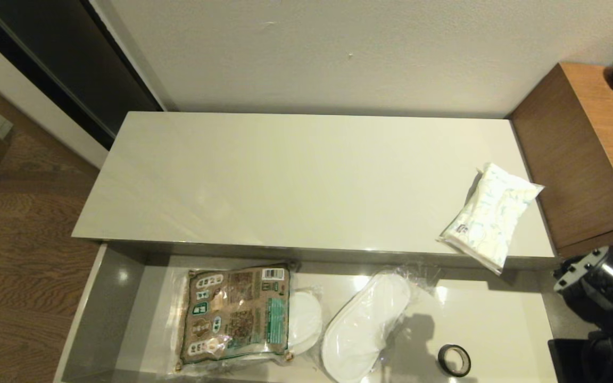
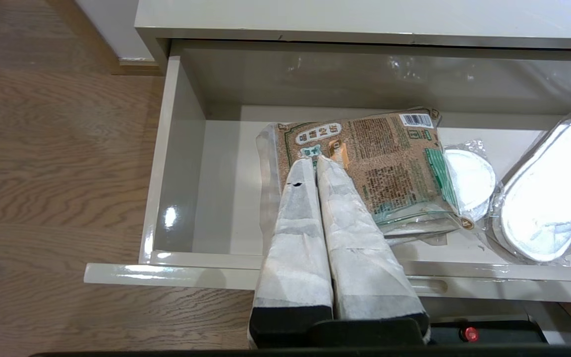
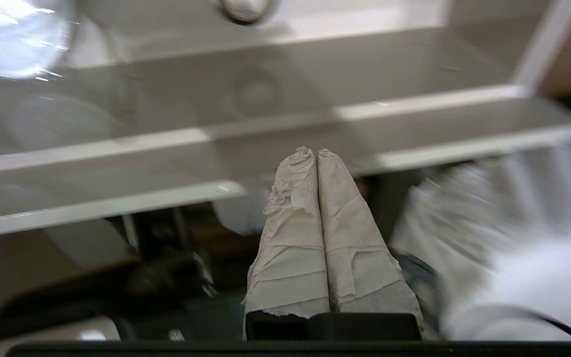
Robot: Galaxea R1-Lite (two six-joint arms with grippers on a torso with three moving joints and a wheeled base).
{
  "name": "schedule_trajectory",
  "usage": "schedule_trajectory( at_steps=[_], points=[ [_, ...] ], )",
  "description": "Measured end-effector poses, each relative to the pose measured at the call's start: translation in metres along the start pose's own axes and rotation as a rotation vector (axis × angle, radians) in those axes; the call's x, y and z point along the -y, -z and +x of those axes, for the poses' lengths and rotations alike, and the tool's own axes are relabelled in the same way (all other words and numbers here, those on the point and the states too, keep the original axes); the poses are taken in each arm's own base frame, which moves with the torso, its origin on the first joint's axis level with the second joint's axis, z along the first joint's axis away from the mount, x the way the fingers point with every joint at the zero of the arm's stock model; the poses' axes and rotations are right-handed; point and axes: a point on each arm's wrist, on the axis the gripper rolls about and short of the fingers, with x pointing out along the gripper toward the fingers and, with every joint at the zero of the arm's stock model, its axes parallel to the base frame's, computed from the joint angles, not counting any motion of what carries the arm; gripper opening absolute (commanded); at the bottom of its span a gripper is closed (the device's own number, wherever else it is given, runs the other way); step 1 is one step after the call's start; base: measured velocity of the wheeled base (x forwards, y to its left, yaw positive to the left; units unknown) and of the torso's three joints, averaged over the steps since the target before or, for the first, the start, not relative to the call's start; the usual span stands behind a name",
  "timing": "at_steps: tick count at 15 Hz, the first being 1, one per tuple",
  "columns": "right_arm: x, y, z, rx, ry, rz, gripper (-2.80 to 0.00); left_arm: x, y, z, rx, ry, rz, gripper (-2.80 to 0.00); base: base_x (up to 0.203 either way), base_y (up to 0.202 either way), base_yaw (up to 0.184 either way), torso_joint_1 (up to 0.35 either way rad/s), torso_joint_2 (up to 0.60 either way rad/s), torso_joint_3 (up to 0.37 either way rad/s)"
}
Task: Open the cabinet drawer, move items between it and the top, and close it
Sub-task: Close the drawer
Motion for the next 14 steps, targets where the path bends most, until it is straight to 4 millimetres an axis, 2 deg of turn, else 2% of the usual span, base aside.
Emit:
schedule_trajectory(
  at_steps=[2, 4, 7, 11, 14],
  points=[
    [-0.006, 0.022, 0.021, 0.067, -0.084, 0.045, -2.80, 0.000, 0.000, 0.000, 0.000, 0.000, 0.000, -2.80, 0.000, 0.000, 0.000, 0.000, 0.00, 0.000],
    [-0.016, 0.031, 0.037, 0.107, -0.165, 0.126, -2.80, 0.000, 0.000, 0.000, 0.000, -0.001, 0.000, -2.80, 0.000, 0.000, 0.000, 0.000, 0.00, 0.000],
    [-0.023, 0.060, 0.064, 0.012, -0.123, 0.211, -2.80, 0.000, 0.000, 0.000, 0.000, 0.001, 0.000, -2.80, 0.000, 0.000, 0.000, 0.000, 0.00, 0.000],
    [-0.011, 0.089, 0.080, -0.033, -0.082, 0.183, -2.80, 0.000, 0.000, 0.000, 0.000, 0.000, 0.000, -2.80, 0.000, 0.000, 0.000, 0.000, 0.00, 0.000],
    [0.002, 0.099, 0.079, -0.021, -0.081, 0.168, -2.80, 0.000, 0.000, 0.000, 0.000, 0.000, 0.000, -2.80, 0.000, 0.000, 0.000, 0.000, 0.00, 0.000]
  ],
)
